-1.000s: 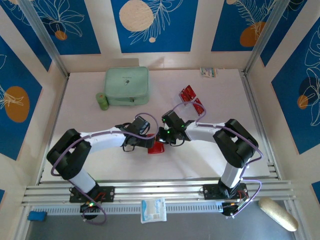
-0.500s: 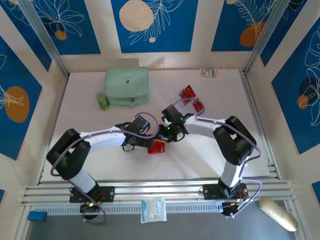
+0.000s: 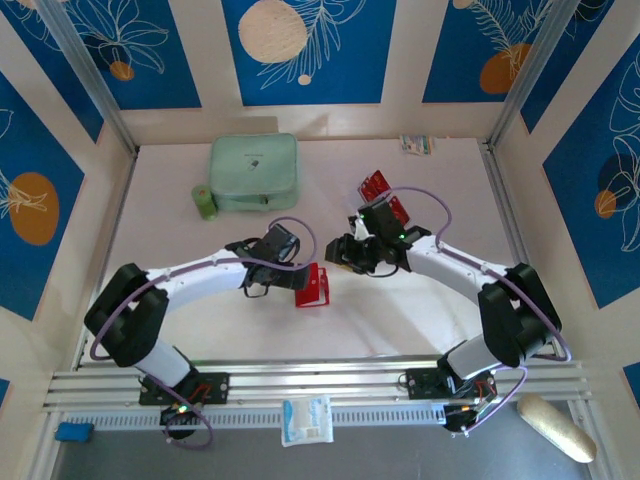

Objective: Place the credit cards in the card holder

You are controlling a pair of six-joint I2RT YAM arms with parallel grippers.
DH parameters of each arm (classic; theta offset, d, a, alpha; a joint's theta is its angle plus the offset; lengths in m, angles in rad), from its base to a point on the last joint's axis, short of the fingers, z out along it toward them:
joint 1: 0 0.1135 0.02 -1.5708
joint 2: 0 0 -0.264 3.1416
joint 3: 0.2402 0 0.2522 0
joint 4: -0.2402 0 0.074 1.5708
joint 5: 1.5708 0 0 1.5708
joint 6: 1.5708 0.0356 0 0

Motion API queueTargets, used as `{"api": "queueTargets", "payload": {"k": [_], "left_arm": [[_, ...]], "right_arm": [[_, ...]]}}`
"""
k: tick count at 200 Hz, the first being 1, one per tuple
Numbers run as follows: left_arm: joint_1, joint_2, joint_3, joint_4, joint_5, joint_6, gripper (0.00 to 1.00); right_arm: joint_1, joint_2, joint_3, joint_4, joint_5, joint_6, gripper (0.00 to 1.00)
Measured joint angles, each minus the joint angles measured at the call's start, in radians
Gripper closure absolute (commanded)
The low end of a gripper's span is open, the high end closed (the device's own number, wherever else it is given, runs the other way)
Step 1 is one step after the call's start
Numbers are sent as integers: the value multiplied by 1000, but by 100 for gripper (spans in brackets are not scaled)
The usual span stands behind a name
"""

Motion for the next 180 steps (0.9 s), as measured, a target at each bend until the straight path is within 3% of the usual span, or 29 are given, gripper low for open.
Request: {"api": "queueTargets", "payload": {"k": [76,180], "left_arm": [[0,12,-16,1,0,0,0],[-12,76,-28,20,-12,15,0]], "right_arm": [[57,39,-14,-36,50,-11,56],[127,171,102,-128,144,-53,61]]}}
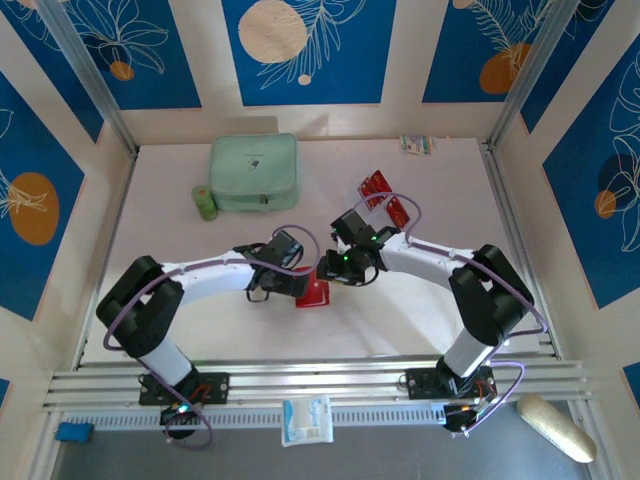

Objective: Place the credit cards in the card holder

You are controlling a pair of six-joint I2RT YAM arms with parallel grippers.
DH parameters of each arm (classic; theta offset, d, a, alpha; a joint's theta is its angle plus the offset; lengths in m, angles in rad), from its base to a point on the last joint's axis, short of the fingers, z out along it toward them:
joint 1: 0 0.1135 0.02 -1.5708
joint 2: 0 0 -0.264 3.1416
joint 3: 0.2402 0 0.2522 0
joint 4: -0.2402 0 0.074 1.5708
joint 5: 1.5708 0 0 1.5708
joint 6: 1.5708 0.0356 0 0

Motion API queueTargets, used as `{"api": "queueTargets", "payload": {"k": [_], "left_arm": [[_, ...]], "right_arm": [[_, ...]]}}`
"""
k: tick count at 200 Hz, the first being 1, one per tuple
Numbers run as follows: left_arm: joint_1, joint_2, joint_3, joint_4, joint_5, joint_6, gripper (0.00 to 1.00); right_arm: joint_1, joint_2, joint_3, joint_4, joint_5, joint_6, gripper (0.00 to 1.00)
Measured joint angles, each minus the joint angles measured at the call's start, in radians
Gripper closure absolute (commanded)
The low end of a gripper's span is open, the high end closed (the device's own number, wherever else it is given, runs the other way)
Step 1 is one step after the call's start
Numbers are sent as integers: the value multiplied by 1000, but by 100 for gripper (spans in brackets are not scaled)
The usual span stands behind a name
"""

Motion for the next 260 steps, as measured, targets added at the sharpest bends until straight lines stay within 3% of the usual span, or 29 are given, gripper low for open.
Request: {"api": "queueTargets", "payload": {"k": [49,95,139,162,260], "left_arm": [[-6,4,2,1,-11,7,0],[-6,4,2,2,-12,15,0],[-6,4,2,4,-14,18,0],[-6,4,2,4,-14,18,0],[-6,4,2,4,-14,18,0]], "right_arm": [[18,40,40,-29,29,-19,68],[23,63,50,-52,49,-34,90],[23,63,50,-55,59,-34,90],[23,63,50,-56,60,-38,100],[21,63,50,-21,5,-60,100]]}}
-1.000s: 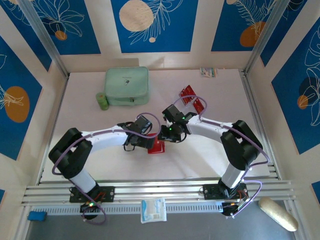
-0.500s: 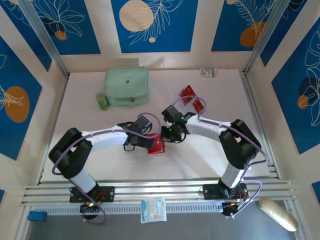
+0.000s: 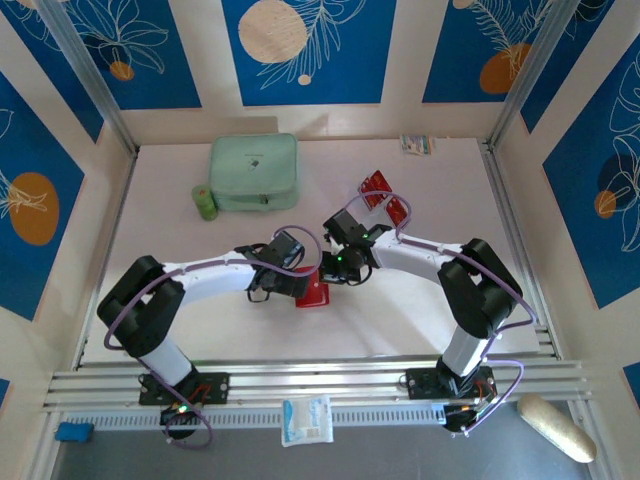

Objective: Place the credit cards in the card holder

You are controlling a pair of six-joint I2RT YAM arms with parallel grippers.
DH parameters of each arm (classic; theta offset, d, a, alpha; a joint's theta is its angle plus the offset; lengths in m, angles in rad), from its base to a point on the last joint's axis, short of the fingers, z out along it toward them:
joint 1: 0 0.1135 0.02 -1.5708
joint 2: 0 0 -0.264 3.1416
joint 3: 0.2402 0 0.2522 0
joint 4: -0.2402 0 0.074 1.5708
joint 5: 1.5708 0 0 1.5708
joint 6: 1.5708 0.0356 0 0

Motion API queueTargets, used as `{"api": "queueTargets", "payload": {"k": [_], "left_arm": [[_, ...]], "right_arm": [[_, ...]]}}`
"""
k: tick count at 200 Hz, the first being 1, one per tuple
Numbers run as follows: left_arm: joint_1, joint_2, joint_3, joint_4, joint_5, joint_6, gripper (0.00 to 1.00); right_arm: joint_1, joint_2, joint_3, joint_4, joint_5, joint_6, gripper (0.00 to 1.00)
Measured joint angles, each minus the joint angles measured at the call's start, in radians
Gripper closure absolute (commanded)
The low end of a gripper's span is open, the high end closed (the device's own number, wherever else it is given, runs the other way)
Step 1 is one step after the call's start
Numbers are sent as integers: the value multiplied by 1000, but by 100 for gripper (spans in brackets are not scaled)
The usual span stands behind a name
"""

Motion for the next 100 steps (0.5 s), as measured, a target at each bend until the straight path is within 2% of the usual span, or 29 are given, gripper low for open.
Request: {"api": "queueTargets", "payload": {"k": [100], "left_arm": [[0,0,0,0,0,0,0]], "right_arm": [[0,47,1,32,-42,0,100]]}}
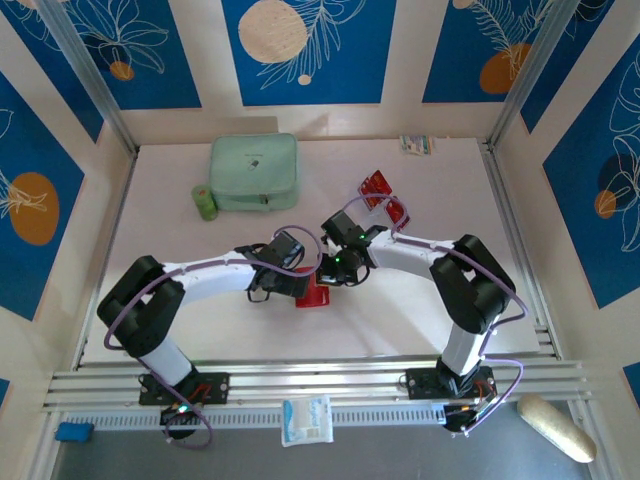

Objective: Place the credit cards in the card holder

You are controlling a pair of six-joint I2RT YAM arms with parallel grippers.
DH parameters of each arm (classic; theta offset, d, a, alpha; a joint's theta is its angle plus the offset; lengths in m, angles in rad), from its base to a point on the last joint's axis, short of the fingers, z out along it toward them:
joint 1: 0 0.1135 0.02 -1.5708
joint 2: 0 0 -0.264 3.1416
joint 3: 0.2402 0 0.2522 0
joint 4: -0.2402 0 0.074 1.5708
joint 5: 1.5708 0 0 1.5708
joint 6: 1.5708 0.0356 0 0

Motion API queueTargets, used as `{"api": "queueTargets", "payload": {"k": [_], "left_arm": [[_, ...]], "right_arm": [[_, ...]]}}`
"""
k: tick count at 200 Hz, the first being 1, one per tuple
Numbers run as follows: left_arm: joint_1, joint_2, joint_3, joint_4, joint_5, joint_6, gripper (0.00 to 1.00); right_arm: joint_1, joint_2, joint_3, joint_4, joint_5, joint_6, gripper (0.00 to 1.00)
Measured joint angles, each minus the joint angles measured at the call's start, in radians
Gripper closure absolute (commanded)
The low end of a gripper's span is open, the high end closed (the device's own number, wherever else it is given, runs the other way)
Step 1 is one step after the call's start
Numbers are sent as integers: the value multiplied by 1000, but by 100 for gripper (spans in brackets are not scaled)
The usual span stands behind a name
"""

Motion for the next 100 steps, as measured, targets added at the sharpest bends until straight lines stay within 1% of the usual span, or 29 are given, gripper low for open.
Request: {"api": "queueTargets", "payload": {"k": [100], "left_arm": [[-2,0,0,2,0,0,0]], "right_arm": [[4,26,11,12,-11,0,100]]}}
